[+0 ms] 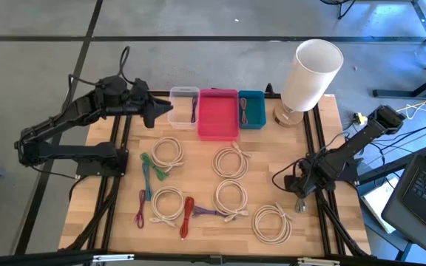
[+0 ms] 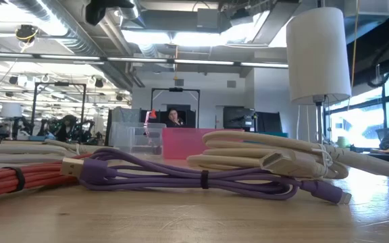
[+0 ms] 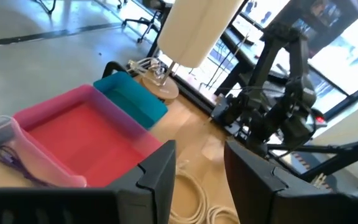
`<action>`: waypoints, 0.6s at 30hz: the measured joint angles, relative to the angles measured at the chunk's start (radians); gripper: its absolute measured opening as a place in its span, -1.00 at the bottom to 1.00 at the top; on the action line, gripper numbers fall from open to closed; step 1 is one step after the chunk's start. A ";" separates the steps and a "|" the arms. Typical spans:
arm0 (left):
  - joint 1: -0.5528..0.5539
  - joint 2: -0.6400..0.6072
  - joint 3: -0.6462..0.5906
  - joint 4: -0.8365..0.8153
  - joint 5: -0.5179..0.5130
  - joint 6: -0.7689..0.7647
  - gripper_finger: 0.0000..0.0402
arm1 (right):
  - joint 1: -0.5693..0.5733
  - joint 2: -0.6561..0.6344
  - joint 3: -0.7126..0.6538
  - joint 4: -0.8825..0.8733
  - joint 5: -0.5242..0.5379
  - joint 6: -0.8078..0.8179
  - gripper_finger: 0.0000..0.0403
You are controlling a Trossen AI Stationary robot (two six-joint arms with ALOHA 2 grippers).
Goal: Pick & Place USB Port
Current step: Put the white and black USB cable into the transparent bin
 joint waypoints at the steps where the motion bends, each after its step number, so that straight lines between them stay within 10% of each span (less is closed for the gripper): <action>1: 0.000 0.000 0.000 0.008 0.000 -0.007 -0.36 | 0.007 0.002 -0.004 0.000 -0.006 0.000 -0.25; 18: -0.023 0.000 0.000 0.225 -0.002 -0.063 -0.36 | 0.079 0.134 -0.065 0.196 0.021 -0.002 -0.39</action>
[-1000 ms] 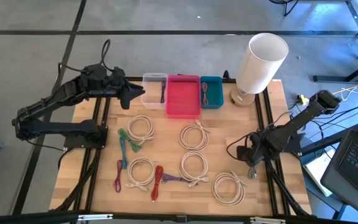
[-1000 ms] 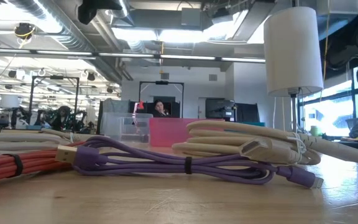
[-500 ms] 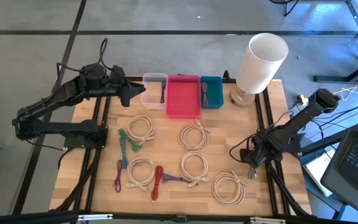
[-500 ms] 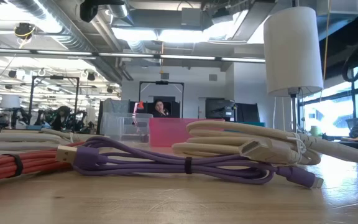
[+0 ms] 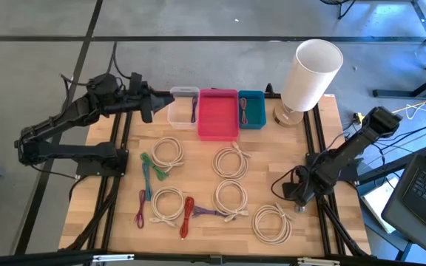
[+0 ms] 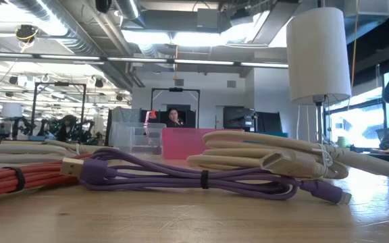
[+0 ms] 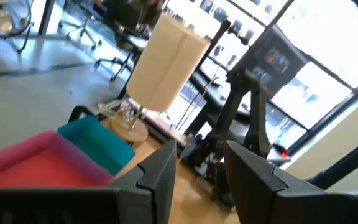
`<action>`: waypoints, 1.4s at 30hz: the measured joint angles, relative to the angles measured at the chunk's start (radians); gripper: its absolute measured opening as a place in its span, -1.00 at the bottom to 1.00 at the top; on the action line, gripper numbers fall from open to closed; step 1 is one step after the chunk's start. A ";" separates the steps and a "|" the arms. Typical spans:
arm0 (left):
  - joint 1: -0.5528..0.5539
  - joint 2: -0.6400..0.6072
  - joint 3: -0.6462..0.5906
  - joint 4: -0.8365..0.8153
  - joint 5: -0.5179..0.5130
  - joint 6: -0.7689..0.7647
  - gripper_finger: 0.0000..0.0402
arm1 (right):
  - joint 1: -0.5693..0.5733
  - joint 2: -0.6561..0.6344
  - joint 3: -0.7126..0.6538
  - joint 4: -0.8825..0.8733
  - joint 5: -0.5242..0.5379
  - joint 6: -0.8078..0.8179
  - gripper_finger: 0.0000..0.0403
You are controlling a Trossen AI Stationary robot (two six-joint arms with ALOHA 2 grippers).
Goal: Pick & Place USB Port
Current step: Put the white and black USB cable into the transparent bin
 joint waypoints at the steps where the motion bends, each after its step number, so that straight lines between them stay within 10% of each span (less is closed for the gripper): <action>1: 0.000 0.000 0.000 0.015 0.000 -0.009 -0.36 | 0.000 0.002 0.010 -0.011 0.007 -0.003 -0.46; 6: 0.000 0.000 0.000 0.057 0.001 -0.015 -0.36 | 0.001 0.006 0.042 -0.050 0.089 -0.042 -0.88; 15: 0.000 0.000 0.000 0.053 0.002 -0.007 -0.36 | 0.001 0.005 0.413 -0.519 0.177 -0.108 -0.89; 21: 0.000 0.004 0.000 0.053 0.003 0.029 -0.36 | 0.001 0.004 0.793 -0.761 0.674 -0.263 -0.89; 28: -0.022 0.033 0.000 0.068 0.003 0.023 -0.35 | -0.044 0.004 1.007 -0.458 1.228 -0.873 -0.89; 35: -0.143 0.183 0.000 0.369 0.041 0.075 -0.32 | -0.203 0.006 1.031 0.228 1.025 -1.726 -0.89; 42: -0.195 0.361 0.051 0.649 0.145 0.027 -0.07 | -0.320 0.008 1.031 0.490 0.836 -1.972 -0.89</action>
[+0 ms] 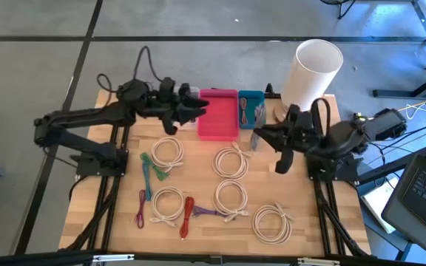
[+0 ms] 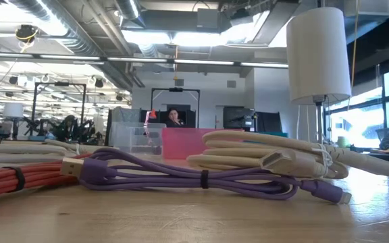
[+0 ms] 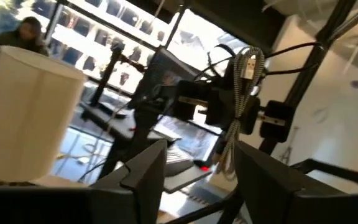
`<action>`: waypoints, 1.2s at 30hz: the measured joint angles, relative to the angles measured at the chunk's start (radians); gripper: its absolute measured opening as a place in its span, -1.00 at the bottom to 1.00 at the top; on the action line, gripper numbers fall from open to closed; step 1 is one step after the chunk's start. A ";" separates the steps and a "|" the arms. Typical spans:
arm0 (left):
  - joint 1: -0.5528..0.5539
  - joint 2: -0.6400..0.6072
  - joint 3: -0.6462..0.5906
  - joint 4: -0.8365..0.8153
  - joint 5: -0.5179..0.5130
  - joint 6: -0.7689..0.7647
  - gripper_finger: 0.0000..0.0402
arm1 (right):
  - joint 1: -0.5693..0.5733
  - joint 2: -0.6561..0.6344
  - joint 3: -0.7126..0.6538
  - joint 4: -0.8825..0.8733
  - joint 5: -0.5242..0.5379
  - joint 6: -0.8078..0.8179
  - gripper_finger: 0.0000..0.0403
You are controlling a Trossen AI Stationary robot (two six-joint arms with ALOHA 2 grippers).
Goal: Pick & Place USB Port
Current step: Put the white and black USB cable into the transparent bin
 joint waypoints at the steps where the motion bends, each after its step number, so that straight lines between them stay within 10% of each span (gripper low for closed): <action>1: -0.006 0.024 0.017 0.007 0.015 -0.003 -0.04 | -0.020 0.007 0.000 0.018 -0.028 -0.003 -0.89; 9: -0.058 0.215 0.215 0.008 0.162 0.036 0.12 | -0.142 0.093 0.000 0.101 -0.272 0.005 -0.89; 23: -0.088 0.334 0.345 0.003 0.215 0.056 0.11 | -0.169 0.110 0.000 0.110 -0.293 0.016 -0.89; 31: -0.094 0.333 0.346 0.013 0.230 0.134 -0.80 | -0.179 0.109 0.000 0.078 -0.293 0.038 -0.89; 36: -0.088 0.334 0.346 0.011 0.258 0.136 -0.91 | -0.181 0.109 0.000 0.073 -0.298 0.041 -0.89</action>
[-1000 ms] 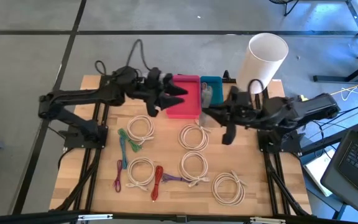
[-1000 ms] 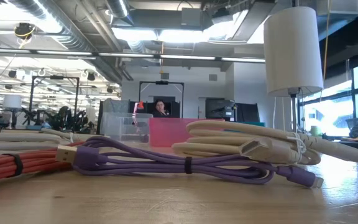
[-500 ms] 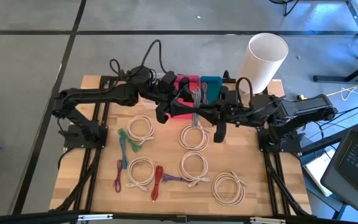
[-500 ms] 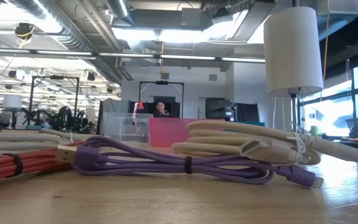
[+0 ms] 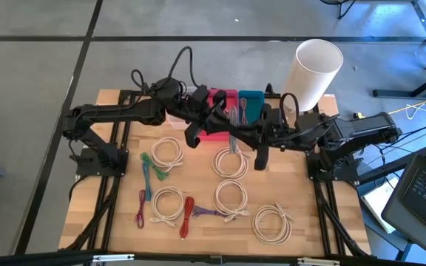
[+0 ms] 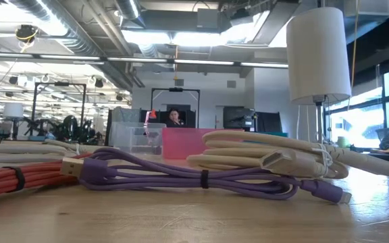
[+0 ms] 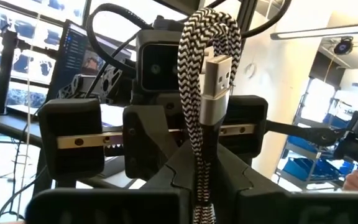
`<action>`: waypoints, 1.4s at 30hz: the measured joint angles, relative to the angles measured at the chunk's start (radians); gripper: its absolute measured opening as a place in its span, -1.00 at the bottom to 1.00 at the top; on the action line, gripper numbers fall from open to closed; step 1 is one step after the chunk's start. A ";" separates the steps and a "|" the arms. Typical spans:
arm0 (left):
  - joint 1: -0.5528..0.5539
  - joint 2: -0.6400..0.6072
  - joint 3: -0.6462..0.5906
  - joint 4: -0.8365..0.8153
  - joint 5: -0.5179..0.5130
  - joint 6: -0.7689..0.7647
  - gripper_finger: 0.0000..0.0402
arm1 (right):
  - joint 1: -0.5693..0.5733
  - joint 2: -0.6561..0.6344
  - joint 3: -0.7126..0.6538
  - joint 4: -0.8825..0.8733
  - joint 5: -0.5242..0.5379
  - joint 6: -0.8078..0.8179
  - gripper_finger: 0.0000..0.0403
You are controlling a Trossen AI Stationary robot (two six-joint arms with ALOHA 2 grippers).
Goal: Pick & Place USB Port
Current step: Put the white and black USB cable into the transparent bin
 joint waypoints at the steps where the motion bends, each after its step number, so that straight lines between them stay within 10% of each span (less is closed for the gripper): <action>1: -0.001 0.000 0.000 0.000 0.000 0.000 -0.91 | 0.000 0.000 0.000 0.000 0.001 0.001 -0.89; 10: -0.003 -0.003 0.000 -0.006 0.015 0.005 -0.92 | -0.001 -0.004 0.002 -0.029 0.008 -0.031 -0.08; 15: 0.028 -0.051 -0.002 -0.112 0.026 0.025 -0.92 | 0.005 -0.054 0.087 -0.370 0.101 0.118 0.27; 22: 0.108 -0.253 -0.001 -0.496 -0.150 0.122 -0.92 | 0.077 -0.099 0.236 -1.031 0.234 0.606 0.29; 27: 0.231 -0.372 0.000 -0.720 -0.346 0.111 -0.92 | 0.122 -0.101 0.237 -1.195 0.236 0.748 0.24; 30: 0.367 -0.358 0.021 -0.730 -0.294 0.064 -0.92 | 0.128 -0.100 0.238 -1.224 0.216 0.756 0.22; 42: 0.732 0.206 0.765 -0.901 0.108 -0.079 -0.92 | 0.127 -0.101 0.234 -1.290 0.172 0.792 0.21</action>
